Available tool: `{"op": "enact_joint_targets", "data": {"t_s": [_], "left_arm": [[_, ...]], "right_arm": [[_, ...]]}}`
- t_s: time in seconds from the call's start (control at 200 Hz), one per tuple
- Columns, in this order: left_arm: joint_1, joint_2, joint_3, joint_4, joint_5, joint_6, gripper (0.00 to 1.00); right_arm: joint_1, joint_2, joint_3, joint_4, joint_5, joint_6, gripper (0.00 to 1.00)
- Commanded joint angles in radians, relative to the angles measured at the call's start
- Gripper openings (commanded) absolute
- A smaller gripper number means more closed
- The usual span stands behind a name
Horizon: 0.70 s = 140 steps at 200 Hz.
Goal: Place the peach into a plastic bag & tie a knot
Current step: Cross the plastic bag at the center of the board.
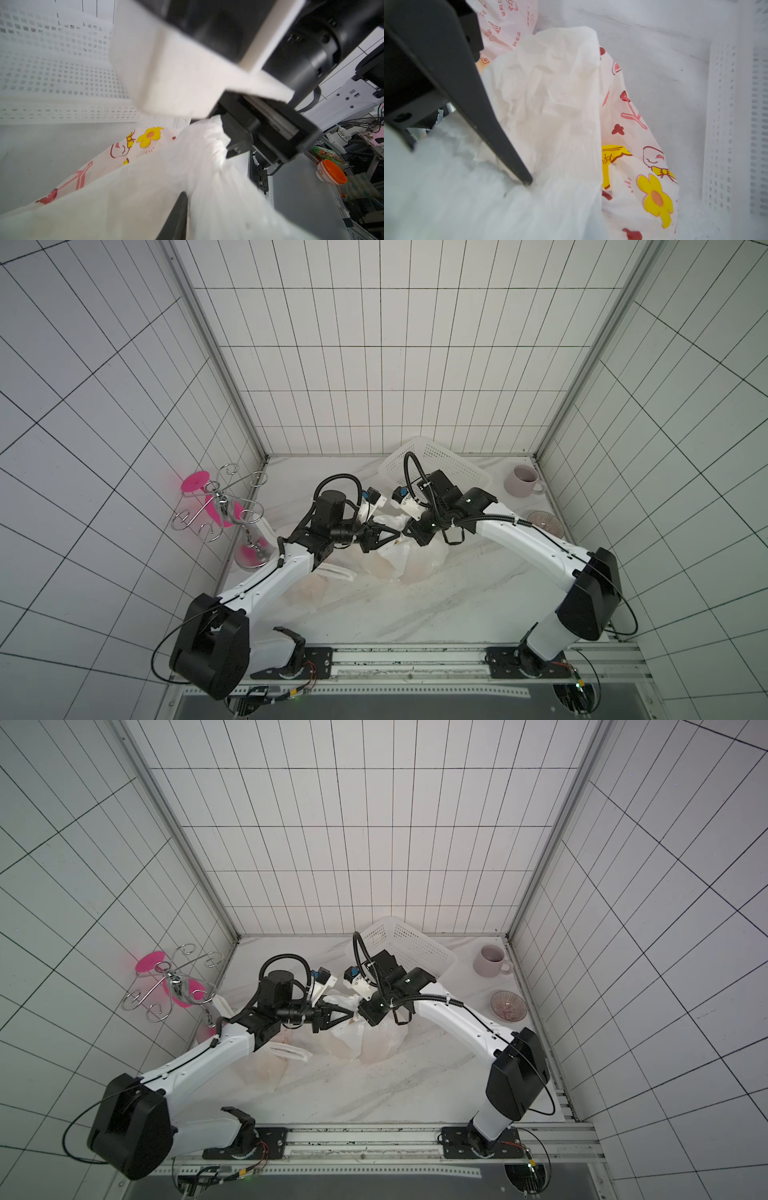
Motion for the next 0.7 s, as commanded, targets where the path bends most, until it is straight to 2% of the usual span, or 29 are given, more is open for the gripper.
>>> {"op": "enact_joint_targets", "data": {"t_s": [0.0, 0.115, 0.2, 0.265, 0.33, 0.425, 0.53, 0.615, 0.695], "left_arm": [[-0.002, -0.011, -0.018, -0.017, 0.006, -0.004, 0.29], [-0.026, -0.022, -0.04, 0.072, 0.043, -0.088, 0.27], [-0.038, -0.04, -0.091, 0.224, 0.069, -0.206, 0.2], [-0.061, -0.042, -0.13, 0.313, 0.061, -0.271, 0.14], [-0.099, -0.026, -0.148, 0.351, 0.049, -0.294, 0.12], [-0.152, 0.015, -0.149, 0.37, 0.022, -0.297, 0.1], [-0.166, 0.037, -0.145, 0.421, 0.015, -0.327, 0.08], [-0.168, 0.032, -0.148, 0.482, 0.028, -0.369, 0.05], [-0.192, 0.04, -0.154, 0.539, 0.028, -0.401, 0.01]], "right_arm": [[-0.015, -0.028, -0.057, 0.089, 0.049, 0.009, 0.05], [-0.015, -0.031, -0.083, 0.184, 0.132, 0.045, 0.04], [-0.022, -0.054, -0.132, 0.289, 0.246, 0.054, 0.04], [-0.04, -0.074, -0.172, 0.381, 0.255, 0.067, 0.04], [-0.047, -0.094, -0.216, 0.492, 0.239, 0.066, 0.03], [-0.048, -0.125, -0.316, 0.707, 0.153, 0.07, 0.05], [-0.053, -0.14, -0.417, 0.92, 0.046, 0.093, 0.06], [-0.07, -0.136, -0.484, 1.066, 0.006, 0.126, 0.06], [-0.092, -0.139, -0.577, 1.303, -0.027, 0.191, 0.07]]}}
